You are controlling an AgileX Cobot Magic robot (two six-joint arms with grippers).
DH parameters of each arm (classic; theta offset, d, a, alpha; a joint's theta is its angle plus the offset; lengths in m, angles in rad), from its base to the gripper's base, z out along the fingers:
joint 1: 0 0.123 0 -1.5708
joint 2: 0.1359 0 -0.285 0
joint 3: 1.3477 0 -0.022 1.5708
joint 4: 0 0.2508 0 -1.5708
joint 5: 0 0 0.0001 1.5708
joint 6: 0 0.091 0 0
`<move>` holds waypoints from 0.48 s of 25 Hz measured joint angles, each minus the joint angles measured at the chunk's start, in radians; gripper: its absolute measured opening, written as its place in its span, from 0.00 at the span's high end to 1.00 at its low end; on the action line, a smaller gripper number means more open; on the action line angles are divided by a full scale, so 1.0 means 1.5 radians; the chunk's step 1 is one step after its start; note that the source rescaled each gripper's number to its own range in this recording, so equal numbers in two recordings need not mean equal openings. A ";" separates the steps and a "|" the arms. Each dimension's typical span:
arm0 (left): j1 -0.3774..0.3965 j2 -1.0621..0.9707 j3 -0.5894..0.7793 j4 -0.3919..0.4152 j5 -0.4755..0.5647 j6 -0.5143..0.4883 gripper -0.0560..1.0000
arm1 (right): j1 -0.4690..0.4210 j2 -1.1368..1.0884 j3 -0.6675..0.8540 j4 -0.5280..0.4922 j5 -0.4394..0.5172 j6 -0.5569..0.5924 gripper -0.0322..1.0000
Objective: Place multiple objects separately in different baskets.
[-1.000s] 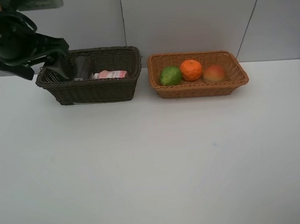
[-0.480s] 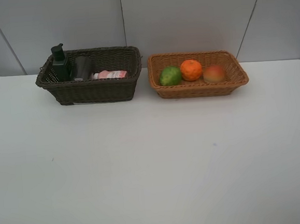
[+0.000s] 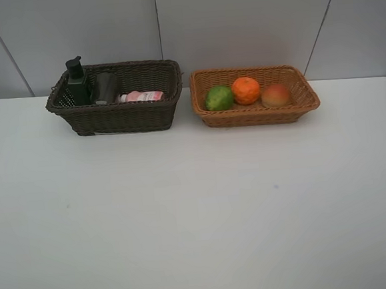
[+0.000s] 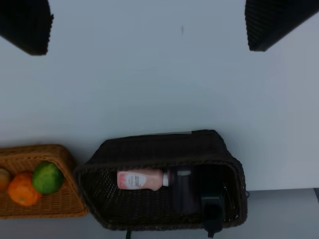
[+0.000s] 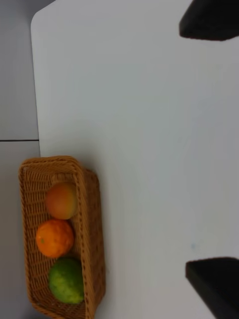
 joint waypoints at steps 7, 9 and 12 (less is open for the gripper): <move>0.000 -0.147 0.059 0.004 0.064 0.057 0.00 | 0.000 0.000 0.000 0.000 0.000 0.000 0.11; 0.000 -0.183 0.086 0.004 0.077 0.079 0.00 | 0.000 0.000 0.000 0.000 0.000 0.000 0.11; 0.000 -0.207 0.123 0.004 0.085 0.089 0.00 | 0.000 0.000 0.000 0.000 0.000 0.000 0.11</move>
